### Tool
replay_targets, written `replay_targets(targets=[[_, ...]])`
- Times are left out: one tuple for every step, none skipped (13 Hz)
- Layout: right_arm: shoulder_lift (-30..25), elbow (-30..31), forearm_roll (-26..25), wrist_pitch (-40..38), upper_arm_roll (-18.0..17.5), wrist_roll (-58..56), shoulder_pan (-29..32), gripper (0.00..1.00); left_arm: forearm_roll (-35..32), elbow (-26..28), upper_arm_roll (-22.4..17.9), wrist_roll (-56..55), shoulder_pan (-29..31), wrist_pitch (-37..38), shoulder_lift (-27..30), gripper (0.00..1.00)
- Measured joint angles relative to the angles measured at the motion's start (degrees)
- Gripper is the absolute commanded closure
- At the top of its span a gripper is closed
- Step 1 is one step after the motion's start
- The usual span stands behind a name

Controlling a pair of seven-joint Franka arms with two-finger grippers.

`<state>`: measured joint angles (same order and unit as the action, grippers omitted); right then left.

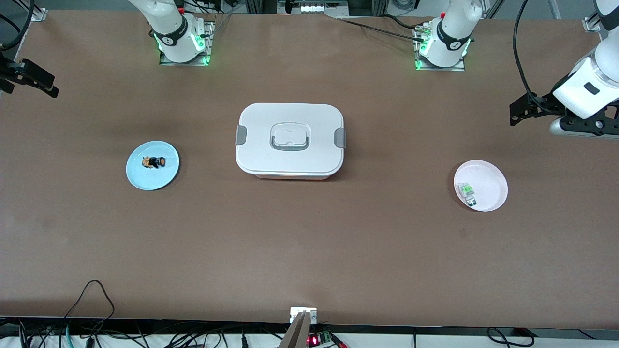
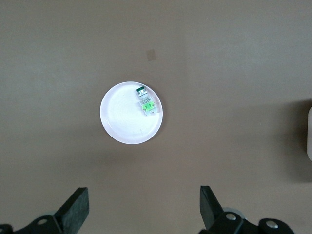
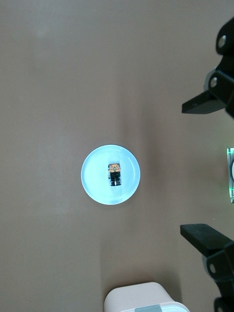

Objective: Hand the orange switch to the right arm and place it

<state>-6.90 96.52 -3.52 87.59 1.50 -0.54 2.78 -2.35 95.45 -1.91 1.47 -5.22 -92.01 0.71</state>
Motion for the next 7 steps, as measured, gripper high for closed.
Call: replay_targets(targets=[[0.0,0.0,0.0,-0.4,0.0,0.0,0.0,0.0,0.0,0.0,0.0,0.0,0.0,0.0,0.0,0.0],[0.0,0.0,0.0,-0.8,0.0,0.0,-0.1,0.0,0.0,0.0,0.0,0.0,0.0,0.0,0.0,0.0],[0.0,0.0,0.0,-1.2,0.0,0.0,-0.1,0.0,0.0,0.0,0.0,0.0,0.0,0.0,0.0,0.0],[0.0,0.0,0.0,-1.4,0.0,0.0,-0.1,0.0,0.0,0.0,0.0,0.0,0.0,0.0,0.0,0.0],[0.0,0.0,0.0,-1.5,0.0,0.0,-0.1,0.0,0.0,0.0,0.0,0.0,0.0,0.0,0.0,0.0],[0.0,-0.1,0.0,-1.5,0.0,0.0,-0.1,0.0,0.0,0.0,0.0,0.0,0.0,0.0,0.0,0.0],[0.0,-0.3,0.0,-1.5,0.0,0.0,-0.1,0.0,0.0,0.0,0.0,0.0,0.0,0.0,0.0,0.0]])
